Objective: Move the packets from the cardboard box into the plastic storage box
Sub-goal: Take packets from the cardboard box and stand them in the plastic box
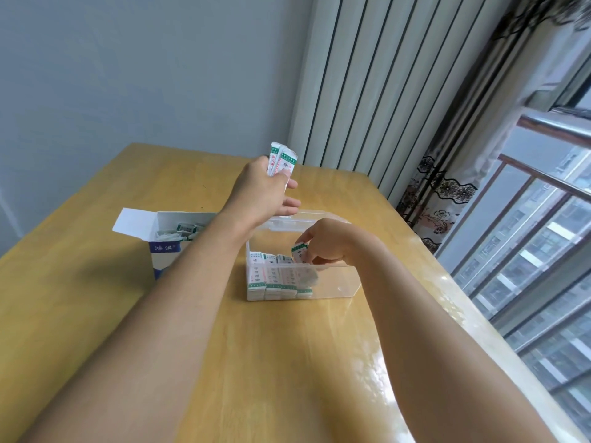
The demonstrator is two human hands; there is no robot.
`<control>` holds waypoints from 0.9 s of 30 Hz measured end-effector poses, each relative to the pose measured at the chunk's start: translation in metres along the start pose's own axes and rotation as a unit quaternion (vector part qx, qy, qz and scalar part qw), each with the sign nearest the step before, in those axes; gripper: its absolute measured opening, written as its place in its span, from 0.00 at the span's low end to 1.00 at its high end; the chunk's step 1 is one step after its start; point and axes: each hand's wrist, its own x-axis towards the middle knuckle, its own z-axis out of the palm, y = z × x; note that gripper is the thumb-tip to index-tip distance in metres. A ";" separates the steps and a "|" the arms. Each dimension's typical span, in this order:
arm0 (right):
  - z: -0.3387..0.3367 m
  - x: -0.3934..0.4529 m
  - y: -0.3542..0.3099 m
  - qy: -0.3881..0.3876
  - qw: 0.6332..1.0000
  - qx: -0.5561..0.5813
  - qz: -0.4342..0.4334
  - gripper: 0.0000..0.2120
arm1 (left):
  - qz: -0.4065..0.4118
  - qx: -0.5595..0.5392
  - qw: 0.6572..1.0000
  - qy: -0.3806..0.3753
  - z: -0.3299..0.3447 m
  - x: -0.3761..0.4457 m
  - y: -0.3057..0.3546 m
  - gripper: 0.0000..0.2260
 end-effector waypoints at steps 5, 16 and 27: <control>0.002 0.003 -0.001 -0.034 0.996 -0.085 0.002 0.17 | 0.004 0.002 1.000 -0.003 0.000 0.000 -0.001 0.13; -0.002 0.004 -0.016 -0.097 0.988 -0.121 0.013 0.19 | -0.001 0.011 1.000 -0.008 0.002 0.001 -0.003 0.13; 0.003 0.006 -0.030 -0.112 0.975 -0.192 0.018 0.04 | -0.001 0.016 1.000 -0.010 0.002 0.001 -0.004 0.14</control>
